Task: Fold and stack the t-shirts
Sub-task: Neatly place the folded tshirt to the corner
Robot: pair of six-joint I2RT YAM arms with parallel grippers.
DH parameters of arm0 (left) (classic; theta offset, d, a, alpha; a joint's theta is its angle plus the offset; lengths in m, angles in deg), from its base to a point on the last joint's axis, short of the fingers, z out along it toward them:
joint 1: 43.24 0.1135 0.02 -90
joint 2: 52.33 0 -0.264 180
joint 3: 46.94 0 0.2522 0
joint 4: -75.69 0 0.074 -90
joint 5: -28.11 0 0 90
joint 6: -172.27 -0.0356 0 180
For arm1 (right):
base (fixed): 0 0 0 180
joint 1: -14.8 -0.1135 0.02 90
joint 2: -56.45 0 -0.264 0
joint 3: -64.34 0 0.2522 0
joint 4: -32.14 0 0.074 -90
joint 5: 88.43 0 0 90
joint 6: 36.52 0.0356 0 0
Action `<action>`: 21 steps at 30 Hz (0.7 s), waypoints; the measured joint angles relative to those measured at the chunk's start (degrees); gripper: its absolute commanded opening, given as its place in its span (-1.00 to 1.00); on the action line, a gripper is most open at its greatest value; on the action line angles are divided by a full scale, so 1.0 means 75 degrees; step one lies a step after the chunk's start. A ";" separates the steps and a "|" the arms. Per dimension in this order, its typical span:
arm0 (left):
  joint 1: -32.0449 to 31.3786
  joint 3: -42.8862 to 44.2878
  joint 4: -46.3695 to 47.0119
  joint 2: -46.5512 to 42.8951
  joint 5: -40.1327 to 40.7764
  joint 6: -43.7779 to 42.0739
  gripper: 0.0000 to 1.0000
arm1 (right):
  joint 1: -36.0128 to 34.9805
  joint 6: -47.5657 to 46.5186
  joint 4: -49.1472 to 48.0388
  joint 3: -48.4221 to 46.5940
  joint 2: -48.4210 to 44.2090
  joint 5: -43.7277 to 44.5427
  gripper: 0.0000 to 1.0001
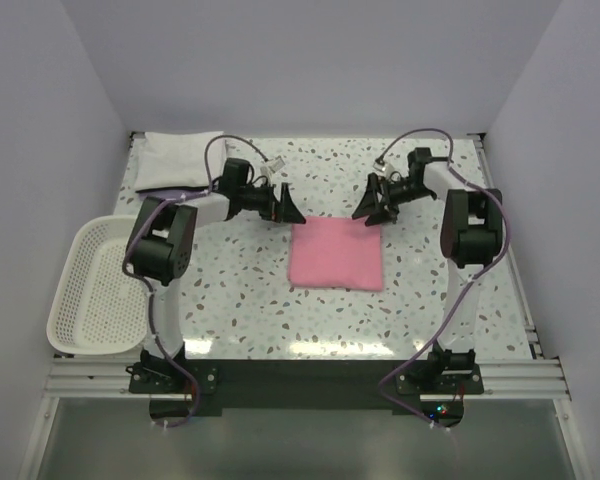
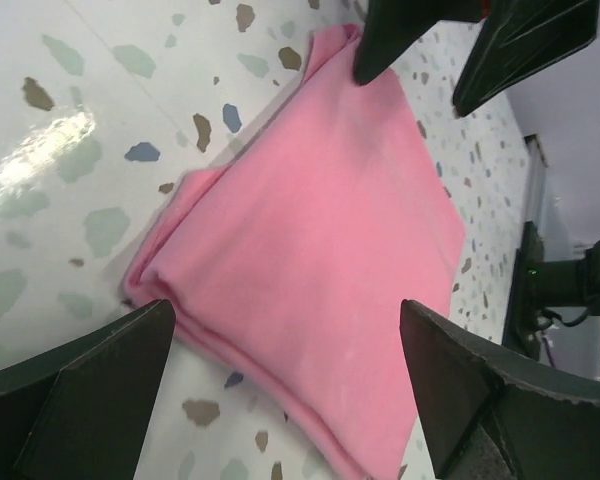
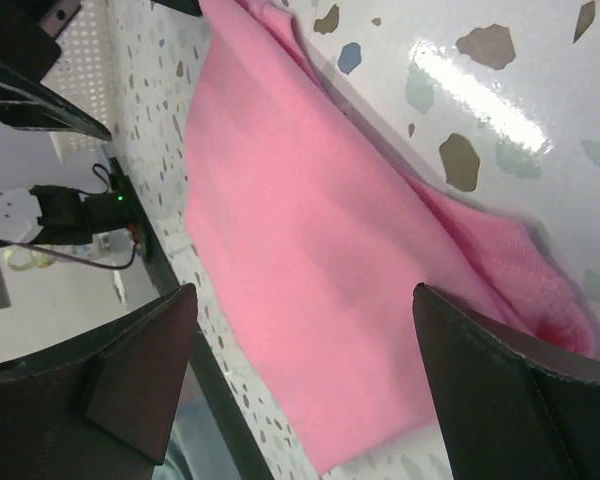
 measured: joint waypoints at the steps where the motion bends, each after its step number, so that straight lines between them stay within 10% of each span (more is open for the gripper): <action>1: 0.0023 0.0000 -0.0487 -0.0277 0.0254 -0.0367 1.00 | -0.0017 -0.0076 0.0076 -0.0017 -0.0128 0.0125 0.83; 11: 0.0510 -0.0965 -0.2361 -0.4826 0.3430 -0.2413 1.00 | -0.2235 -0.0857 -0.0221 0.1110 -0.4438 0.3095 0.65; 21: 0.0976 -0.1384 -0.4264 -0.4707 0.4135 -0.2658 1.00 | -0.6117 -0.0970 -0.1072 0.2815 -0.4462 0.6403 0.28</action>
